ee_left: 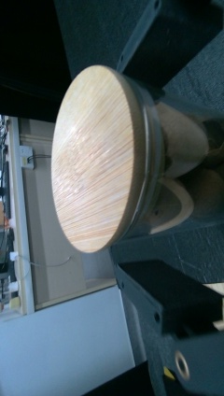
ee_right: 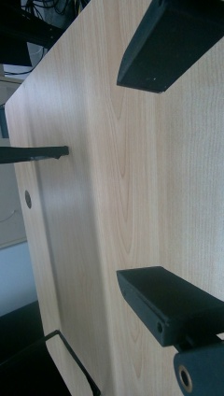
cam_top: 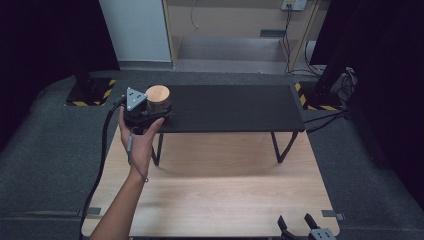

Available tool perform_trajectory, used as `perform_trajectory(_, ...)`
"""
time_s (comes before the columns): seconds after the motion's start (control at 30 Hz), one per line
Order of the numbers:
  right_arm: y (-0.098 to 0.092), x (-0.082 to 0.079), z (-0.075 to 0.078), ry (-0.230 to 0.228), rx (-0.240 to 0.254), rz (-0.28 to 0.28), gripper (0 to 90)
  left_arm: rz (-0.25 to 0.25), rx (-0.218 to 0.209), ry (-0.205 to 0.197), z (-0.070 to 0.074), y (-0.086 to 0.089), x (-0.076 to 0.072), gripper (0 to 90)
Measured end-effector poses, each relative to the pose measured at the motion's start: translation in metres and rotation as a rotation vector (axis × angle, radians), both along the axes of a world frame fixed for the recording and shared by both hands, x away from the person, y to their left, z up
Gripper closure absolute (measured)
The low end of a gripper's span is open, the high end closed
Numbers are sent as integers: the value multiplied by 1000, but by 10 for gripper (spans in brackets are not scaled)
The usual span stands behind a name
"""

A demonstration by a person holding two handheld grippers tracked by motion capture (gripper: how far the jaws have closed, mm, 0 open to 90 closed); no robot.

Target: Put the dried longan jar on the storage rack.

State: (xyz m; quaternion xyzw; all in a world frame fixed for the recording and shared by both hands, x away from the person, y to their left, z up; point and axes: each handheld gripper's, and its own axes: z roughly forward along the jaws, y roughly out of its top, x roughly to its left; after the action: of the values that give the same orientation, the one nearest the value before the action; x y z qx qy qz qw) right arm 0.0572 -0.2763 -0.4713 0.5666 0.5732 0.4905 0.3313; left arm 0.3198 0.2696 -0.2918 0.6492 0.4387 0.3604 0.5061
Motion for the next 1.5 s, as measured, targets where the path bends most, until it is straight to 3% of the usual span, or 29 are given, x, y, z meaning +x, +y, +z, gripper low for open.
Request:
perform_trajectory(0.1,0,1,0,0,2,5,72,5,0,3,0,-1,0,7)
perform_trajectory(0.7,1,2,0,-1,-2,13,72,-6,-15,-15,-4,1,-6,0)
perform_trajectory(1.17,3,2,2,-3,-3,19,71,-7,-21,-35,-6,5,-21,0)
perform_trajectory(1.5,4,2,4,-8,-5,24,70,-18,-40,-67,-14,13,-42,0)
